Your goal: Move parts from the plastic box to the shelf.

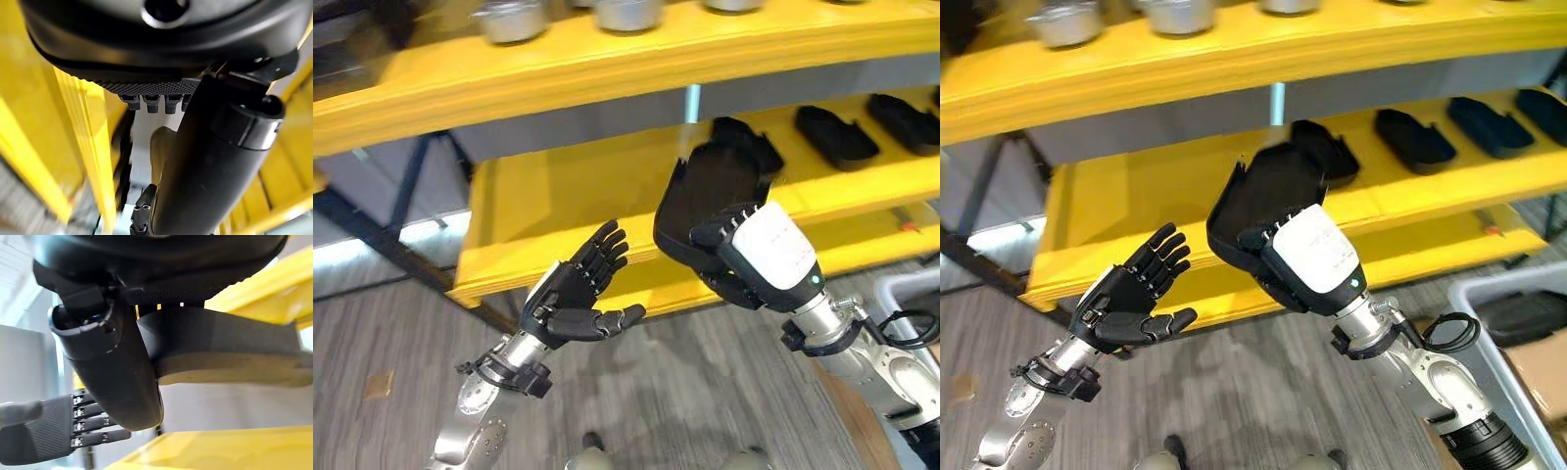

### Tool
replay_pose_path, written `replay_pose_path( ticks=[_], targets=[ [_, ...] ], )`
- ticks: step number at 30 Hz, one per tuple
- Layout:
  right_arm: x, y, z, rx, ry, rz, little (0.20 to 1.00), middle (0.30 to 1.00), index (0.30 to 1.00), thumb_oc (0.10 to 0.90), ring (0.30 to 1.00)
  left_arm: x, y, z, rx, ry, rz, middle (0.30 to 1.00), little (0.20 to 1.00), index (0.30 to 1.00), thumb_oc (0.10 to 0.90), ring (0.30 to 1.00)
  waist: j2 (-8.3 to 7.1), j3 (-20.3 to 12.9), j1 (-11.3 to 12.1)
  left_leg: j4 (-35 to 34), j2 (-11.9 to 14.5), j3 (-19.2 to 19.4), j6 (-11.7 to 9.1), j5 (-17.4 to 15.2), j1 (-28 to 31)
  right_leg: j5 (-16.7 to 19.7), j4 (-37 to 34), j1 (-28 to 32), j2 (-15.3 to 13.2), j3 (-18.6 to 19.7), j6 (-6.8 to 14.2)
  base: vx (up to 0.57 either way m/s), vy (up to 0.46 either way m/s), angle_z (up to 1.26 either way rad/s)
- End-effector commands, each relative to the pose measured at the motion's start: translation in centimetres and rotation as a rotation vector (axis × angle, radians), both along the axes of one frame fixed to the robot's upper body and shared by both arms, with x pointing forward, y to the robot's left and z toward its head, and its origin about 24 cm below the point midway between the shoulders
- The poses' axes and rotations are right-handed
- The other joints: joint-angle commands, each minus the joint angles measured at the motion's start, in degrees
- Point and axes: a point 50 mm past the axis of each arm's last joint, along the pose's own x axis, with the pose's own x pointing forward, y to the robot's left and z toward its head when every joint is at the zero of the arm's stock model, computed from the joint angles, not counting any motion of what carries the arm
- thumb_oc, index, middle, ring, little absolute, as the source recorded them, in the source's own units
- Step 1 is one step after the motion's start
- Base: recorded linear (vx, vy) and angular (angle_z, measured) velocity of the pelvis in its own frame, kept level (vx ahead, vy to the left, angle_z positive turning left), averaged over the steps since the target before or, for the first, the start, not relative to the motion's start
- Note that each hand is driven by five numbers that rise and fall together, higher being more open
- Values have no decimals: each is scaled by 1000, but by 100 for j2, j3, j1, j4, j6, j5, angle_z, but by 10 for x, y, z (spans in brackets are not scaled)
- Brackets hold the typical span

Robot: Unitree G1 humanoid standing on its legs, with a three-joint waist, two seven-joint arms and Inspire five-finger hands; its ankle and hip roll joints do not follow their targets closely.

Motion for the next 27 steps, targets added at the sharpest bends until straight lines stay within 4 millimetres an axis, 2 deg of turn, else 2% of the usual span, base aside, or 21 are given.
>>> replay_pose_path(
  ticks=[1, 4, 7, 10, 13, 15, 16, 17, 19, 20, 22, 23, 27],
  targets=[
    [-16, 12, 56, 62, -312, 129, 300, 300, 300, 400, 300, -11, 0, 52, 4, -302, -47, 1000, 1000, 1000, 900, 1000, 168, -311, 39, -489, 377, -81, 63, 50, 570, -868, 195, 122, 529, 52, 133, 120, 314, 36],
    [-19, 15, 56, 64, -296, 134, 300, 300, 300, 400, 300, -14, 7, 55, 19, -312, -42, 1000, 1000, 1000, 900, 1000, 107, -328, 230, -384, 187, -141, 163, -98, 536, -617, -170, 413, 375, -186, 237, 105, 277, 29],
    [-18, 21, 58, 42, -306, 154, 300, 300, 300, 400, 300, -13, 7, 58, 17, -344, -41, 1000, 1000, 1000, 900, 1000, 17, -259, 397, -269, 53, -143, 258, -207, 455, -354, -253, 428, 202, -302, 309, 34, 201, 3],
    [-14, 19, 62, 79, -286, 95, 300, 300, 300, 400, 300, -13, 5, 63, -18, -372, -76, 1000, 1000, 1000, 900, 1000, -91, -190, 527, -121, 38, -143, 329, -270, 294, -297, -290, 523, 175, -379, 364, 34, 115, 11],
    [-5, 11, 59, 106, -284, 18, 300, 300, 300, 400, 300, -10, 1, 62, -51, -351, -93, 1000, 1000, 1000, 900, 1000, -220, -146, 589, -45, -15, -113, 463, -366, 240, -145, 32, 477, 164, -426, 382, 55, 33, 8],
    [4, 8, 54, 143, -243, -21, 300, 300, 300, 400, 300, -8, -5, 59, -35, -334, -120, 1000, 1000, 1000, 900, 1000, -328, -100, 610, -62, -42, -125, 557, -459, 277, -131, 456, 284, 271, -330, 389, 127, -97, 4],
    [7, 8, 50, 154, -222, -34, 300, 300, 300, 400, 300, -10, -6, 56, -3, -330, -114, 1000, 1000, 1000, 900, 1000, -397, -54, 557, -73, -45, -145, 600, -512, 325, -76, 605, 98, 390, -140, 397, 184, -195, -3],
    [8, 7, 48, 148, -219, -42, 300, 300, 300, 400, 300, -11, -5, 55, -4, -320, -105, 1000, 1000, 1000, 900, 1000, -420, -37, 535, -96, -42, -149, 589, -516, 350, -29, 513, 37, 437, -51, 401, 177, -297, -17],
    [11, 6, 50, 137, -214, -65, 300, 300, 300, 400, 300, -9, -1, 56, -20, -312, -83, 1000, 1000, 1000, 900, 1000, -491, 12, 443, -177, 25, -134, 464, -547, 387, 195, -367, -83, 506, 122, 486, 127, -415, -10],
    [16, 8, 49, 137, -136, -58, 300, 300, 300, 400, 300, -3, -4, 61, 40, -334, -99, 1000, 1000, 1000, 900, 1000, -572, 93, 335, -40, 107, -346, 423, -700, 298, 484, -580, -370, 440, 563, 594, 154, -453, 24],
    [17, 2, 48, 144, -132, -82, 300, 300, 300, 400, 300, -1, -5, 65, 105, -371, -114, 1000, 1000, 1000, 900, 1000, -615, 104, 289, 48, 216, -501, 356, -649, 132, 278, -745, -342, 592, 738, 564, 149, -405, 36],
    [19, -1, 50, 156, -150, -75, 300, 300, 300, 400, 300, -2, -5, 68, 117, -396, -105, 1000, 1000, 1000, 900, 1000, -608, 132, 282, 70, 362, -402, 285, -570, 76, 207, -754, -337, 656, 614, 531, 43, -334, 77],
    [30, 4, 83, 44, -334, -60, 300, 300, 300, 400, 300, 2, -4, 81, 26, -449, -80, 1000, 1000, 1000, 900, 1000, -407, 470, 293, -169, 713, -300, -95, -91, -287, -83, -864, -556, 899, 462, 541, -148, -142, 31]
  ],
)
